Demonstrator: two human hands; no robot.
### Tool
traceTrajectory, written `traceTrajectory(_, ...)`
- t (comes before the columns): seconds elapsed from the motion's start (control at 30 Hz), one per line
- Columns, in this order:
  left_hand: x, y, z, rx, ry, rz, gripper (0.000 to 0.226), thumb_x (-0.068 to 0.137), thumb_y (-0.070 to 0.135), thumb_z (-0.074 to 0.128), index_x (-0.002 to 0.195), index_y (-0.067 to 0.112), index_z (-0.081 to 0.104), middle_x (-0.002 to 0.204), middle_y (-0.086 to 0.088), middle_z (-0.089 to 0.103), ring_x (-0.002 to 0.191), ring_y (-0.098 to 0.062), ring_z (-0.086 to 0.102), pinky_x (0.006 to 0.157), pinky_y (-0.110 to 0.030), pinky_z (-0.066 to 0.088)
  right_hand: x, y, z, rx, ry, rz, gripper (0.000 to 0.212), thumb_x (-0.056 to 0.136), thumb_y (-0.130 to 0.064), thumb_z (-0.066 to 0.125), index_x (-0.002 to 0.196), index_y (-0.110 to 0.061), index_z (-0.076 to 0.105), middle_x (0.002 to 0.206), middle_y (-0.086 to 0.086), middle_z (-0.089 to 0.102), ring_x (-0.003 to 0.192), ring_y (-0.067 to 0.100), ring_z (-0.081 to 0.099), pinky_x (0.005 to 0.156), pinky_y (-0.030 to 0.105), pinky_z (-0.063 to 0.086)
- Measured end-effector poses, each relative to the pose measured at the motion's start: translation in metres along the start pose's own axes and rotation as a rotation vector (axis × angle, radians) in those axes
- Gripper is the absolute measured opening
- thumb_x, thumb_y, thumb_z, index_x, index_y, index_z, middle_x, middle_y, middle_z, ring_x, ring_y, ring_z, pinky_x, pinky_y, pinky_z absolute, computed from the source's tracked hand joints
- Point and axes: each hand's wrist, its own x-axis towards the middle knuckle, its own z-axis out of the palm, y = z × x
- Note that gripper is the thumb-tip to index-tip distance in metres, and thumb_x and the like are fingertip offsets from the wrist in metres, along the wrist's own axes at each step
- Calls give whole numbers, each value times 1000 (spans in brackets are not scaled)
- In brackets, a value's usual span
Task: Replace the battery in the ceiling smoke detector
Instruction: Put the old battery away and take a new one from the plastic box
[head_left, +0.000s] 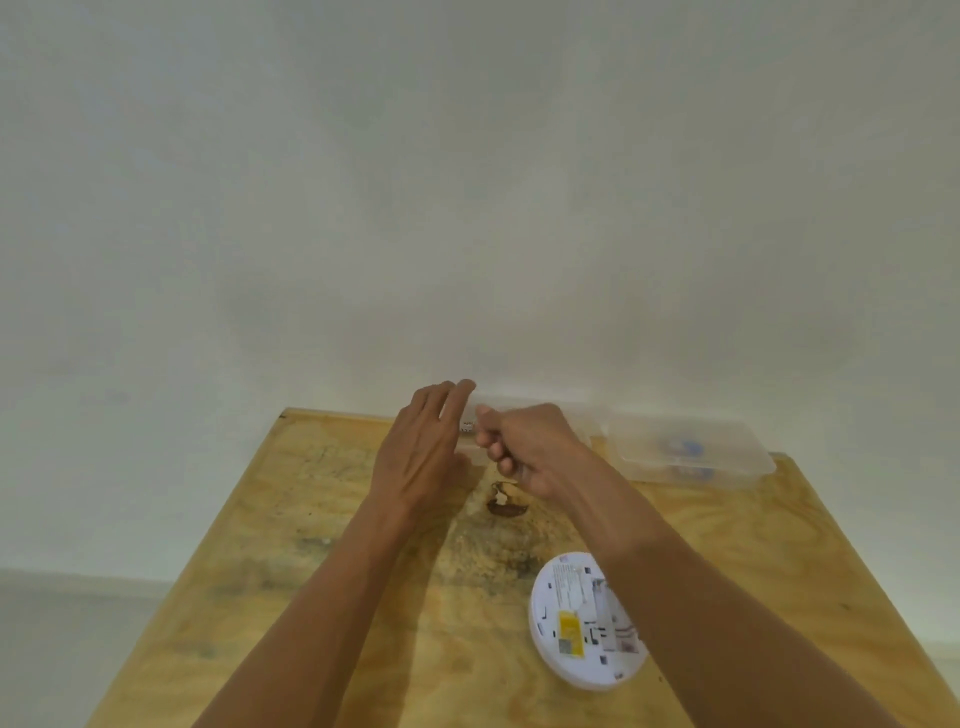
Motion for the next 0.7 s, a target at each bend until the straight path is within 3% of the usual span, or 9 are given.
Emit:
traceTrajectory(0.07,-2,3,-2,-32,22,-8,90,65,5,85,140,16,36,146,-16,46,126,-34,53,88,-38,53,3,-8,-9,-194,-24,-117,10,90,-6,66,93,-1,74,82,10,70,57,12,60,53,22,49)
traceTrajectory(0.13,-3,4,-2,1,48,-14,92,63,2,86,139,15,36,151,-21,42,130,-37,51,84,-39,57,7,-9,-15,-539,-14,-274,22,91,-3,58,106,-6,74,110,8,72,92,18,69,77,24,53)
traceTrajectory(0.2,-3,3,0,59,58,-17,93,60,0,87,140,12,41,153,-23,40,133,-36,45,86,-39,58,9,-3,-16,-823,-39,-428,32,96,-5,51,122,-9,69,129,7,66,118,23,62,94,25,47)
traceTrajectory(0.3,-5,-1,7,123,40,-46,102,61,15,94,147,15,39,156,-20,38,135,-35,43,99,-40,53,16,11,-12,-1072,-75,-605,33,102,-18,43,126,-11,64,125,9,67,116,30,61,96,40,50)
traceTrajectory(0.4,-9,-2,11,150,39,-46,104,70,25,91,154,17,31,158,-21,37,138,-40,46,106,-44,47,22,17,-12,-1232,-112,-574,39,105,-39,29,118,-17,59,118,6,65,108,31,60,90,45,49)
traceTrajectory(0.57,-8,0,7,190,73,-29,106,71,41,89,154,14,28,154,-23,42,135,-42,50,106,-50,46,27,15,-16,-1291,-184,-532,51,105,-46,19,141,-24,46,146,1,52,131,28,49,105,51,43)
traceTrajectory(0.63,-10,2,7,182,122,-13,96,72,41,87,147,11,34,149,-24,48,130,-41,53,104,-51,48,28,14,-16,-1275,-206,-534,52,105,-43,18,145,-22,45,150,1,49,134,26,47,107,48,41)
traceTrajectory(0.7,-12,4,9,178,189,27,72,82,45,69,138,10,40,146,-26,51,128,-41,54,102,-53,51,29,13,-15,-1259,-215,-545,52,106,-40,19,145,-21,47,152,2,47,134,25,47,109,44,40)
